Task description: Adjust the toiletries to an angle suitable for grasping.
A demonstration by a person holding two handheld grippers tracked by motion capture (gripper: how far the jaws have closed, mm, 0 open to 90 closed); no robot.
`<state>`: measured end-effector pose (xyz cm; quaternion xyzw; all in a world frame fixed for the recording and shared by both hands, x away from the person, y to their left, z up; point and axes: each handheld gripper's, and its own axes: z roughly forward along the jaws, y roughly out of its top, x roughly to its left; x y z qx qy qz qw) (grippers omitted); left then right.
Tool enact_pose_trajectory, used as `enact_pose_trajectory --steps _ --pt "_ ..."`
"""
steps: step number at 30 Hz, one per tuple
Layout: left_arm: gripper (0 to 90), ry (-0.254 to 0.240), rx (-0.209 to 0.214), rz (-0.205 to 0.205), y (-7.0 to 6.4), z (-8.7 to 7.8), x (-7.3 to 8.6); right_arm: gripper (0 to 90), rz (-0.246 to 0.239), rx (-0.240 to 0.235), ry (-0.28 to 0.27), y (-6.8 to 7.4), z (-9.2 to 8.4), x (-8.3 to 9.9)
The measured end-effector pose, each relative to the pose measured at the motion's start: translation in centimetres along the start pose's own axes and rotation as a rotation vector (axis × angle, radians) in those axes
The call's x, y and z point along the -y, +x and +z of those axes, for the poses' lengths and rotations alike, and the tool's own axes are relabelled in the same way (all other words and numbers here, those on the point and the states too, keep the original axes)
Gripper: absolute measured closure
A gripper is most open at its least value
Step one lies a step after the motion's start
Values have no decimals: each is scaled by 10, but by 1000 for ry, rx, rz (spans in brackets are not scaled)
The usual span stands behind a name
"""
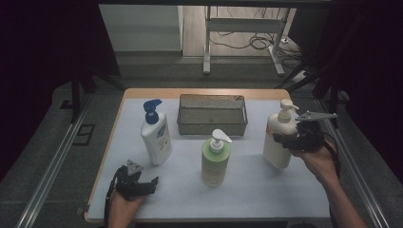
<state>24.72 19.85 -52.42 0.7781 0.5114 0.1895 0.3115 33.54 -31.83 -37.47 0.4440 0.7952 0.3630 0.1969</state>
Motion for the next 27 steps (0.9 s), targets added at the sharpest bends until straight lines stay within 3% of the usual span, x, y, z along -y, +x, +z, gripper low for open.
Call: enact_pose_trajectory --steps 27 --pt "106 0 0 0 0 0 0 368 -37 -49 -28 30 3 -48"
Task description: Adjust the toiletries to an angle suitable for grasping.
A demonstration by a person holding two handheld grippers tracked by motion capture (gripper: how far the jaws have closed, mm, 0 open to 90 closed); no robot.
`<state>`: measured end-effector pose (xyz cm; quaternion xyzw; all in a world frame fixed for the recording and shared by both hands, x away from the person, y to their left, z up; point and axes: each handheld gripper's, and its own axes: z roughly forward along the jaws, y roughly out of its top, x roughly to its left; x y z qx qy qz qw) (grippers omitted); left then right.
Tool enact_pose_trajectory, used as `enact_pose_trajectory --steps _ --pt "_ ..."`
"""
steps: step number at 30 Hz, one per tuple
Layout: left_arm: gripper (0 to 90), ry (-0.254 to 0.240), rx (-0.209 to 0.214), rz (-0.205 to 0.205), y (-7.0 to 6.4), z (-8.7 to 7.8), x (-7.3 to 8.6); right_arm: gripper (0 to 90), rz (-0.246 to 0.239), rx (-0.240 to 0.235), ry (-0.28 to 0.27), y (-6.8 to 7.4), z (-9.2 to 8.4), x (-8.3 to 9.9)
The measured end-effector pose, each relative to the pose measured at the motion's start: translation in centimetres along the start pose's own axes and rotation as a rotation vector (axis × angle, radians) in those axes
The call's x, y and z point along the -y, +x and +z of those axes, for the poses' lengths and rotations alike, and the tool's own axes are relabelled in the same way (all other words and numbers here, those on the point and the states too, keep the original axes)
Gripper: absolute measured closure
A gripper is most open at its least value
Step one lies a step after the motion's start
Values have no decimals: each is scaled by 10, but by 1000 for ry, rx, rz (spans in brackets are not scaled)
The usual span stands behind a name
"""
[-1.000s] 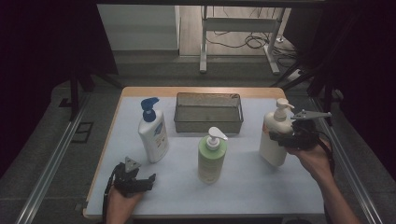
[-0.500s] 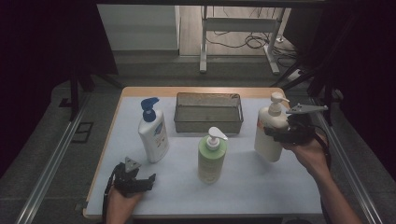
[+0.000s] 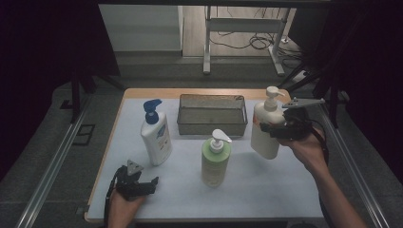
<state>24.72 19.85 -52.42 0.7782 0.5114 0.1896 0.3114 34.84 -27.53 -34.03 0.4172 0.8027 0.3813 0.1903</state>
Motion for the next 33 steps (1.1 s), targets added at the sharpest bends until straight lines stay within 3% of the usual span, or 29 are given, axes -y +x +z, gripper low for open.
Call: enact_pose_trajectory --steps 19,33 --pt "106 0 1 -1 0 0 0 368 -18 -26 -31 17 9 -40" --pt "106 0 3 -1 0 0 0 369 -25 -28 -50 29 28 -71"
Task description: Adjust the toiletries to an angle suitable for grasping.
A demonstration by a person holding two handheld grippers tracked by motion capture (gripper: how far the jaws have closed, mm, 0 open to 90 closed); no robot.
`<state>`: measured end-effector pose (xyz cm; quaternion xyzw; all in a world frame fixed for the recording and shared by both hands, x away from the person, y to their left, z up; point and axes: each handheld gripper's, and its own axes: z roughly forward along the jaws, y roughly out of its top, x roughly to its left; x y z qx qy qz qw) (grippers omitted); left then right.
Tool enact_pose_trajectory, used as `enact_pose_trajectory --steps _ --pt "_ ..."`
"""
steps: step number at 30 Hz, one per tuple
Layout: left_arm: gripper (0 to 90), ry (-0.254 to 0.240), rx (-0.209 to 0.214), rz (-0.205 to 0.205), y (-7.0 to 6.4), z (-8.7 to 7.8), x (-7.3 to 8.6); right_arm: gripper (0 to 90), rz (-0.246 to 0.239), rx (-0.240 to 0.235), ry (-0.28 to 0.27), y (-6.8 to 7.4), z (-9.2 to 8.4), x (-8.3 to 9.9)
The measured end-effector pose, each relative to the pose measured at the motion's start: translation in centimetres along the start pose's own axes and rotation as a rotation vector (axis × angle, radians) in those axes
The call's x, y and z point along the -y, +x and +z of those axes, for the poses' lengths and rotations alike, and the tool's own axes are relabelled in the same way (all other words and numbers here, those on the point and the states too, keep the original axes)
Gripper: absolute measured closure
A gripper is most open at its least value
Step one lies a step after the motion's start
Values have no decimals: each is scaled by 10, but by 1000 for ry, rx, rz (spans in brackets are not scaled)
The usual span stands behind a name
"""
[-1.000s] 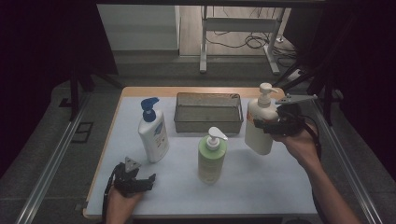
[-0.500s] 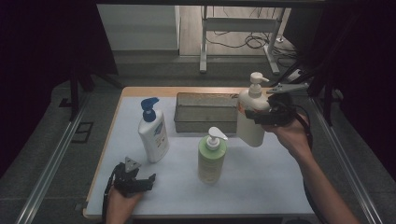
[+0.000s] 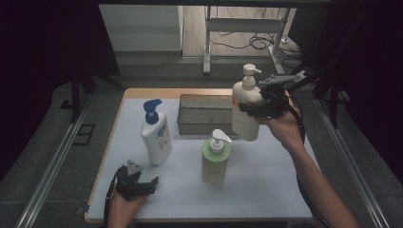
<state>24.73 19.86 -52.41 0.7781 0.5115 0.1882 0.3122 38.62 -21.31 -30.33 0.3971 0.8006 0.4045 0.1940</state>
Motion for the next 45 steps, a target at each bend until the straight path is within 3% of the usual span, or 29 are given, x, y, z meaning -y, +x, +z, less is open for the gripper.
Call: enact_pose_trajectory --steps 20,45 --pt "106 -3 -4 0 0 0 0 369 -11 10 -36 15 39 -31" --pt "106 -1 -2 1 0 0 0 369 5 4 -74 25 92 -46"
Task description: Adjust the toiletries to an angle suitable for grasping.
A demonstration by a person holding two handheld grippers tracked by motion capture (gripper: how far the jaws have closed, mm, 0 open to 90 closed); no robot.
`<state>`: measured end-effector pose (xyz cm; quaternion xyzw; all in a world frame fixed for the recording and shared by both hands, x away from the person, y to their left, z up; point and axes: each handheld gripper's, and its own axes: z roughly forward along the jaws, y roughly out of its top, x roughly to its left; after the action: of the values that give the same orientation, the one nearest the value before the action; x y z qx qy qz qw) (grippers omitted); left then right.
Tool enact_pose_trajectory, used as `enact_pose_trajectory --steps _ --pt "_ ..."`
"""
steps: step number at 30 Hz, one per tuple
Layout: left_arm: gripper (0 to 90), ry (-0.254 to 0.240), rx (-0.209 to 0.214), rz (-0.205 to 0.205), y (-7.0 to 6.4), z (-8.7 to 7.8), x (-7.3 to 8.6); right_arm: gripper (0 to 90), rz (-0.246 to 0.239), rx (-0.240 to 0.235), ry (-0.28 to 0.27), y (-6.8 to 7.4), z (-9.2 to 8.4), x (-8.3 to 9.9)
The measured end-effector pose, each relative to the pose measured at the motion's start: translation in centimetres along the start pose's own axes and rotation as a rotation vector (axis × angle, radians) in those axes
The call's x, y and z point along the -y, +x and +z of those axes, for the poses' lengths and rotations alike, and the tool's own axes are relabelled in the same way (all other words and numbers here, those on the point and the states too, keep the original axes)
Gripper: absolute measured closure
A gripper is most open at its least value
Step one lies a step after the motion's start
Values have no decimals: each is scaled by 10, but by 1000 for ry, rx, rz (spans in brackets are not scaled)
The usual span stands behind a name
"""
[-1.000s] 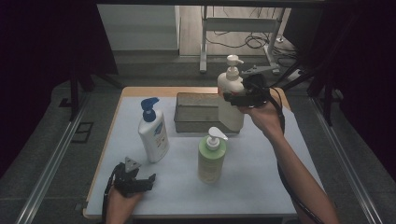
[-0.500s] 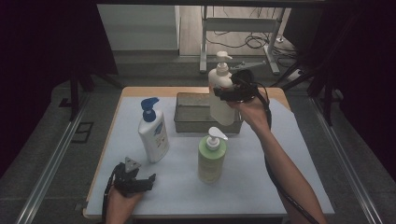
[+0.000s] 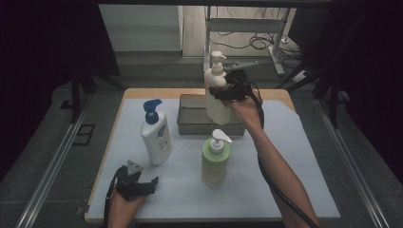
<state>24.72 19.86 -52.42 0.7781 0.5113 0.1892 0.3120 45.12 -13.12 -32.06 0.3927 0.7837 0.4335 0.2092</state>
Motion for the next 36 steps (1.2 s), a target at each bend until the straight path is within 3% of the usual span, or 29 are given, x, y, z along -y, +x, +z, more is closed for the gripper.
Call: enact_pose_trajectory --steps 11,23,36 --pt "106 -1 0 -1 0 0 0 369 -4 -8 -26 8 26 -7" --pt "106 -1 0 -1 0 0 0 369 -1 15 -34 11 51 -5" --pt "106 0 0 0 0 0 0 369 -12 12 0 12 76 12"
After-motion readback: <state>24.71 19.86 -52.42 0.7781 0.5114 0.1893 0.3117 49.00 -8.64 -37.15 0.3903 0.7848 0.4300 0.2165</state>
